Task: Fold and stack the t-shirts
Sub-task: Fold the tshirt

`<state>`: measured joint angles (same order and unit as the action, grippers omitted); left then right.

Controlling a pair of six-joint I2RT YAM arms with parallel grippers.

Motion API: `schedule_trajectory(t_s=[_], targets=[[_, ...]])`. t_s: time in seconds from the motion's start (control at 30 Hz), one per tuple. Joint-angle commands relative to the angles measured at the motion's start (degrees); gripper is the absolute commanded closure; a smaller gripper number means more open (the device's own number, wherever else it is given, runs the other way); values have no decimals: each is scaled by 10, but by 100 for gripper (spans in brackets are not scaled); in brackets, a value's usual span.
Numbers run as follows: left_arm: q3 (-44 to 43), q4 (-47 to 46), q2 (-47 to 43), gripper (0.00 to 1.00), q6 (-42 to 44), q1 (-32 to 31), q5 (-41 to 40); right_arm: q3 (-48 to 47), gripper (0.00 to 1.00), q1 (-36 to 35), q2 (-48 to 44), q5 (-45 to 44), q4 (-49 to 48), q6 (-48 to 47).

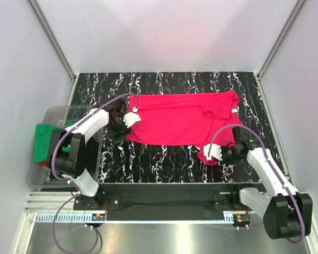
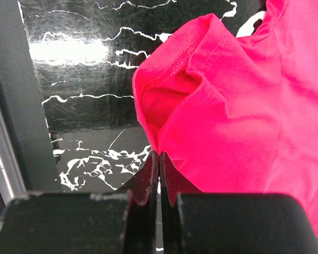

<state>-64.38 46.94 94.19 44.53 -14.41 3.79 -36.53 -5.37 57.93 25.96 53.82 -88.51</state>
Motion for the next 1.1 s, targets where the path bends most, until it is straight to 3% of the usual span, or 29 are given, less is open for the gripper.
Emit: schedule_trajectory(t_s=[0.0,0.37,0.97,1.07], targets=[[-36,3,4,35,21,-2,52,-22,98,-4,-2,-12,12,26],[-78,19,69,36,-13,-29,97,-49,97,-4,37,-20,-8,49],[-120,18,145,48,-46,-37,102,-59,97,-4,55,-22,-15,64],[-119,16,150,54,-51,-39,102,-57,97,-3,54,-24,-15,64]])
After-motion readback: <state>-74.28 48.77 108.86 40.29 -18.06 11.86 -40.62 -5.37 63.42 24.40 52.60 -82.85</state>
